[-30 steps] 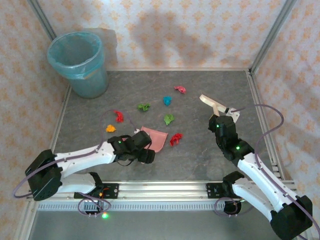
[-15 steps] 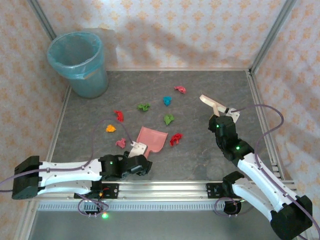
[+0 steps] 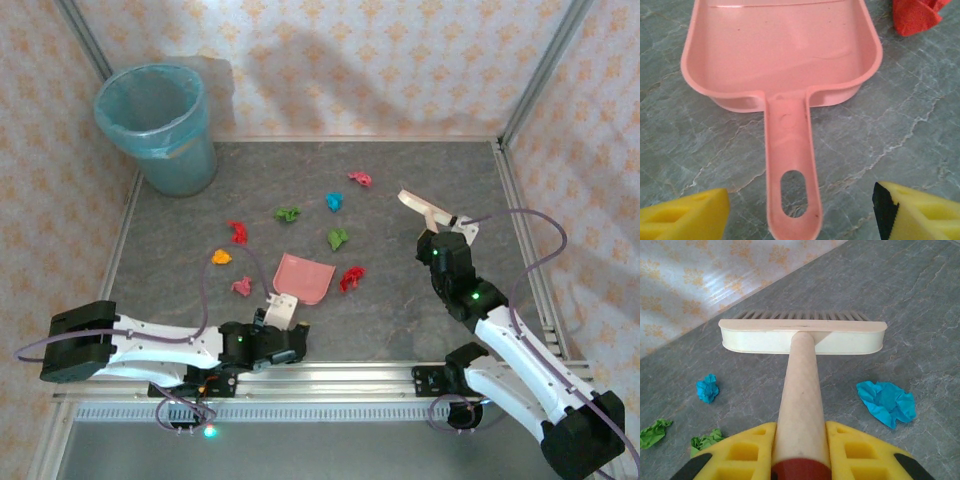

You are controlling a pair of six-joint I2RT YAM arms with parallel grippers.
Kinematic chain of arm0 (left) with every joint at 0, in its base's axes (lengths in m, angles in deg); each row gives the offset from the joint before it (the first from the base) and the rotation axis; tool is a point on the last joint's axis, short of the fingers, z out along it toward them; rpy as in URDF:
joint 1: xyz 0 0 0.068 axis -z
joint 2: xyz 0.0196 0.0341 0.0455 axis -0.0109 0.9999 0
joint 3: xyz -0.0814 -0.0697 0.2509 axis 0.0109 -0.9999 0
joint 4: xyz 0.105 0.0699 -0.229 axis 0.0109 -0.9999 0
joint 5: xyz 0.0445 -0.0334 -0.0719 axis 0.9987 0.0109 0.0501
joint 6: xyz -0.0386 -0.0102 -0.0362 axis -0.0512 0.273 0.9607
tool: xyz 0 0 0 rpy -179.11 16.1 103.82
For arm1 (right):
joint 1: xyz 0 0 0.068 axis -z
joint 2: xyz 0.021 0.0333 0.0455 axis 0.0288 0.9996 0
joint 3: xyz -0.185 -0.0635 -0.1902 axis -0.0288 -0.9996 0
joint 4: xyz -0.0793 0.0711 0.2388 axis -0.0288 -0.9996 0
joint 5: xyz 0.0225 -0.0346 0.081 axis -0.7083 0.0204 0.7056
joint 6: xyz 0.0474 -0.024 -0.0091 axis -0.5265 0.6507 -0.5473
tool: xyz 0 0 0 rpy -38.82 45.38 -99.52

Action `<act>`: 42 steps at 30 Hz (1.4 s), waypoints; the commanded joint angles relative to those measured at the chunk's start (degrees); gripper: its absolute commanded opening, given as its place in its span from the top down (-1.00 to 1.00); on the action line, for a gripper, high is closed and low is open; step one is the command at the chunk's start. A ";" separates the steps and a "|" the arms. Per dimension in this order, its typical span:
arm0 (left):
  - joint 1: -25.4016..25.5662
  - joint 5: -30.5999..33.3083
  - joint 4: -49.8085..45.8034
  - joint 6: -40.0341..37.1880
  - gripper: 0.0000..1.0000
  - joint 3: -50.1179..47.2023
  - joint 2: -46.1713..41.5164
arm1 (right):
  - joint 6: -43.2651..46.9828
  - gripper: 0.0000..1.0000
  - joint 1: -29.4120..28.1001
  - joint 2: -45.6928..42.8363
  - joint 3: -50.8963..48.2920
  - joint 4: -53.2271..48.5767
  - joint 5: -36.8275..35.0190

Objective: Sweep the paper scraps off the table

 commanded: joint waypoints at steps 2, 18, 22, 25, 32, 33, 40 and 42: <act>0.40 4.29 5.46 0.93 -0.48 -2.91 -1.69 | -0.12 1.00 -0.43 -1.18 0.07 3.03 -0.82; -0.01 4.65 10.00 0.34 -0.04 -3.38 2.32 | -0.11 1.00 -0.41 -1.09 0.05 2.95 -1.34; -0.39 4.37 10.08 0.30 0.03 -2.68 3.79 | -0.10 1.00 -0.41 -1.14 0.07 2.83 -1.39; -0.56 4.16 10.15 0.42 0.16 -2.63 4.33 | -0.13 1.00 -0.45 -1.16 0.07 2.84 -1.26; -0.65 4.97 8.26 1.07 0.53 -2.20 2.98 | -0.19 1.00 -0.43 -1.23 0.15 2.63 -1.25; -0.65 5.14 7.82 1.06 0.56 -2.06 2.51 | -0.24 1.00 -0.46 -1.27 0.11 2.63 -1.31; -0.84 5.65 3.08 0.65 0.74 -0.50 -3.53 | -0.31 1.00 -0.45 -1.23 0.14 2.63 -1.44; -1.01 5.96 -0.08 0.96 0.75 0.53 -5.90 | -0.33 1.00 -0.43 -1.27 0.07 2.63 -1.50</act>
